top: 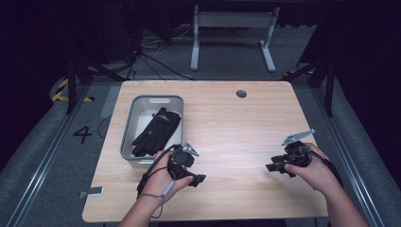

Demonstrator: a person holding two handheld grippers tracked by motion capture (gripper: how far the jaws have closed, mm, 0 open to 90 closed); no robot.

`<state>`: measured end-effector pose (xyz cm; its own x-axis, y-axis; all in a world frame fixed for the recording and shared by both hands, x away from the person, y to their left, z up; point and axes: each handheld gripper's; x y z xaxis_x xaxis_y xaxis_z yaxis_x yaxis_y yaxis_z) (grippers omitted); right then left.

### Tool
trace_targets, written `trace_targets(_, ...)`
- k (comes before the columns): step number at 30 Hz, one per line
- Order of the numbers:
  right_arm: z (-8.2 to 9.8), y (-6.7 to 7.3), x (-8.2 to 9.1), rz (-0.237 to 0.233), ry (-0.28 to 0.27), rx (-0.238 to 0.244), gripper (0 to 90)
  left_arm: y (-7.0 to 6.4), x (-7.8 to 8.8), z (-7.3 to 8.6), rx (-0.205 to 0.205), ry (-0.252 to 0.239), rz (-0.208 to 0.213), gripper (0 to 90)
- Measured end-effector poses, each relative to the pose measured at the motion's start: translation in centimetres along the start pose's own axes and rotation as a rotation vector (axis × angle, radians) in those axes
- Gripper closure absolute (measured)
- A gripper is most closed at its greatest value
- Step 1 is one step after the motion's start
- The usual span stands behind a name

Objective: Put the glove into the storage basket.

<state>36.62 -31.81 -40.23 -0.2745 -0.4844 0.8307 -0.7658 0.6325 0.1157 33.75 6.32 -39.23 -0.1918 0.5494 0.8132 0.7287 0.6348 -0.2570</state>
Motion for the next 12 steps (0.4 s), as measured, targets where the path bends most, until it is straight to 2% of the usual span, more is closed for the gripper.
trace_targets(2, 0.0, 0.0, -0.1, 0.004, 0.004, 0.003, 53.4, 0.0, -1.1, 0.3, -0.010, 0.021, 0.008, 33.7)
trace_targets(7, 0.0, 0.0, -0.2, 0.006, 0.003, 0.004, 53.3, 0.1, -2.0, 0.6, -0.027, 0.034, 0.007, 33.9)
trace_targets(12, 0.0, 0.0, -0.4, 0.008, 0.004, 0.007, 53.3, 0.3, -2.5, 0.8, -0.015, 0.057, 0.012, 32.9)
Point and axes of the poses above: each handheld gripper's, and its own axes: x roughly backward along the jaws, z roughly out of its underside, y roughly to its left, and after that the axes turned 7 degrees about x, right-handed
